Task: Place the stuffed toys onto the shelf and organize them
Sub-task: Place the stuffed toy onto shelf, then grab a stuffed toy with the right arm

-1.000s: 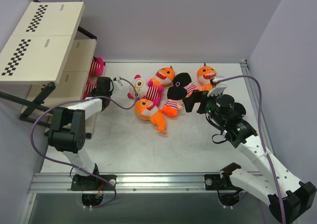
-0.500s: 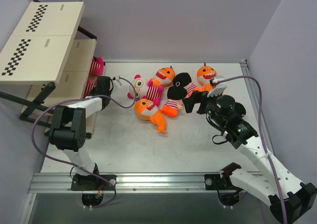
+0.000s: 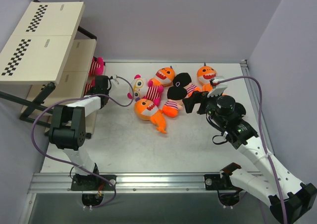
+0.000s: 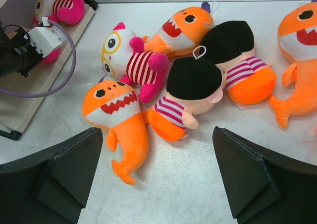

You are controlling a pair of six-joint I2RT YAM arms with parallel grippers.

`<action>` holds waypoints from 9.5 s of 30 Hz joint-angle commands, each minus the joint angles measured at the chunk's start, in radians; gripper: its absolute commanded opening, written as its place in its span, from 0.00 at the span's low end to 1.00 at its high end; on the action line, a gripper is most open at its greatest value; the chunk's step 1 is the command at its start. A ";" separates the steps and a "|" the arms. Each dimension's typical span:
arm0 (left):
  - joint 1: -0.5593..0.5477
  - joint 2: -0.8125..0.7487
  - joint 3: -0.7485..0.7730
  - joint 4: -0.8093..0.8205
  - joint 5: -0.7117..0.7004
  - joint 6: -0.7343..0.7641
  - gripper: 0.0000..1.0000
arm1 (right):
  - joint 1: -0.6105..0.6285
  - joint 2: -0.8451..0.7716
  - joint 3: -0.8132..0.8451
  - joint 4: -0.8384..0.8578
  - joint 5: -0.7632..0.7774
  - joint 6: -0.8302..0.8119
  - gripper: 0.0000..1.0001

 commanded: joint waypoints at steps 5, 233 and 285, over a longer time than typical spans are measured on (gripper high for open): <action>0.005 -0.023 0.018 0.026 0.021 0.024 0.24 | 0.006 -0.019 -0.011 0.052 0.019 -0.014 1.00; -0.288 -0.763 -0.069 -0.301 0.118 -0.920 0.94 | 0.337 1.130 0.705 -0.058 0.204 0.050 0.86; -0.288 -0.747 -0.075 -0.289 0.164 -0.909 0.94 | 0.024 0.997 0.545 0.210 -0.096 -0.083 0.78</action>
